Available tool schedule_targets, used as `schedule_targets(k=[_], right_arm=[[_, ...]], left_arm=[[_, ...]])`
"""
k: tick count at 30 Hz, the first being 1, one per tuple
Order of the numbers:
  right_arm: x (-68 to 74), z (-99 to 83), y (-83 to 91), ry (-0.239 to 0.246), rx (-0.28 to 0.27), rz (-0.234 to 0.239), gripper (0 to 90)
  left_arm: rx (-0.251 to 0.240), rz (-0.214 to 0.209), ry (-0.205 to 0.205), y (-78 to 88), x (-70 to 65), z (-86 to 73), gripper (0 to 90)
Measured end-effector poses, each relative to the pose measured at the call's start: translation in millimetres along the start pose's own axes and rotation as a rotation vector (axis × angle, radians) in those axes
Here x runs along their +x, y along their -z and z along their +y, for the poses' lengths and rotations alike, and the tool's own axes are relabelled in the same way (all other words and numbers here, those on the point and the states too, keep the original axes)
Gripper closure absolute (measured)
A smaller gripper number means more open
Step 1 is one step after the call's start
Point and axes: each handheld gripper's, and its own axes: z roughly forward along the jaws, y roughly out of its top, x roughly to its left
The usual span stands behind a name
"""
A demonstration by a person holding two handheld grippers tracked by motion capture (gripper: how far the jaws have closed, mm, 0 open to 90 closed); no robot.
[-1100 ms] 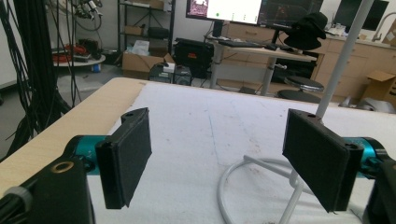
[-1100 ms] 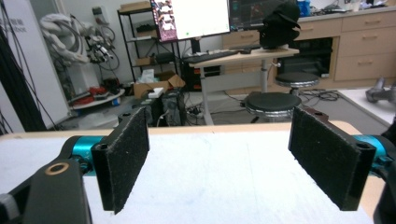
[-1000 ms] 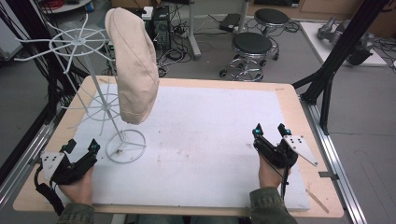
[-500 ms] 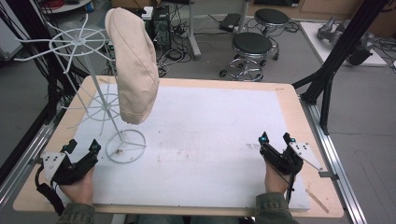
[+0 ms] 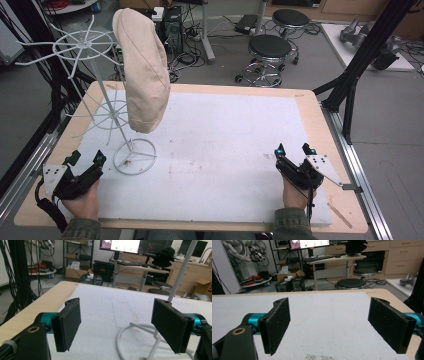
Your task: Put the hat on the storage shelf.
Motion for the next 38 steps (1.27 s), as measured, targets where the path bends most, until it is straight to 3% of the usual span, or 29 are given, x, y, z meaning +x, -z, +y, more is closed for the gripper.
schedule_targets(k=[20,38], right_arm=[[-1.9,0.0,0.8,-0.046,0.011,0.025,17.0],[-1.5,-0.9,-3.0,-0.066,0.023,0.032,17.1]], left_arm=[[0.009,-0.007,-0.013,0.2,-2.4,-1.0,24.0],[0.003,0.010,-0.015,4.3,3.2,-0.5,24.0]])
